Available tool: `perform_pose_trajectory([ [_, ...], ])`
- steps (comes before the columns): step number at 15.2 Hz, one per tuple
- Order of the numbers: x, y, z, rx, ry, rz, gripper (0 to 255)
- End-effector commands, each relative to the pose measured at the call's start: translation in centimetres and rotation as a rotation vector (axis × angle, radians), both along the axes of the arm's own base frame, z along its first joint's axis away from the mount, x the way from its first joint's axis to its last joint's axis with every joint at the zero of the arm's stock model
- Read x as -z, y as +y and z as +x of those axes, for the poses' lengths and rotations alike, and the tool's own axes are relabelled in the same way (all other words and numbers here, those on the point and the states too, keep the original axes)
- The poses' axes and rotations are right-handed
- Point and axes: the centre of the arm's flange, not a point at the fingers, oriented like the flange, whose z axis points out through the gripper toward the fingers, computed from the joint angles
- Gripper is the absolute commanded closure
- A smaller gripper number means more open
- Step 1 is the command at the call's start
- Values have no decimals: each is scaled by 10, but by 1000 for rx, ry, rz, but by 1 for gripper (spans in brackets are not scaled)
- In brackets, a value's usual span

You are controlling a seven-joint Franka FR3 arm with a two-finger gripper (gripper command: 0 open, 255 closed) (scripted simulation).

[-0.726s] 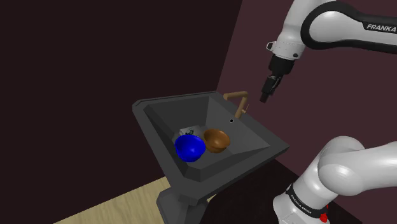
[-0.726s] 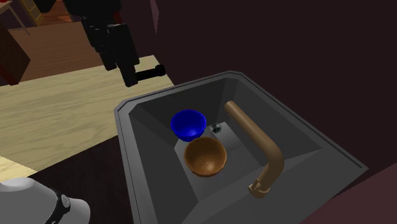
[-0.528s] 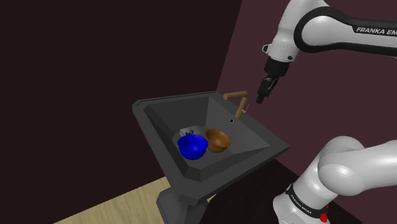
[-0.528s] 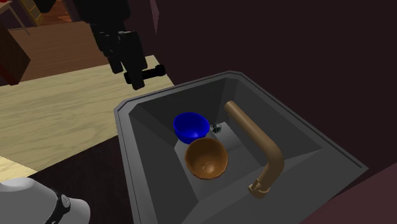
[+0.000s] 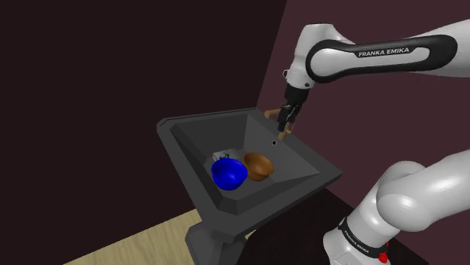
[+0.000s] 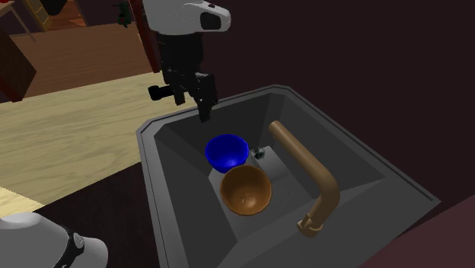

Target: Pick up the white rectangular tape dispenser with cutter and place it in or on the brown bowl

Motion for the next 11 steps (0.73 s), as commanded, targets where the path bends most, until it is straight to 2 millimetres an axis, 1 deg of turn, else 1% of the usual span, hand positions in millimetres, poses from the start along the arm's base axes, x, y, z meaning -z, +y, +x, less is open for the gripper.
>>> perform_pose_trajectory([
  [1,20,-2,21,-2,5,0,0],
  [11,119,7,112,-12,36,1,0],
])
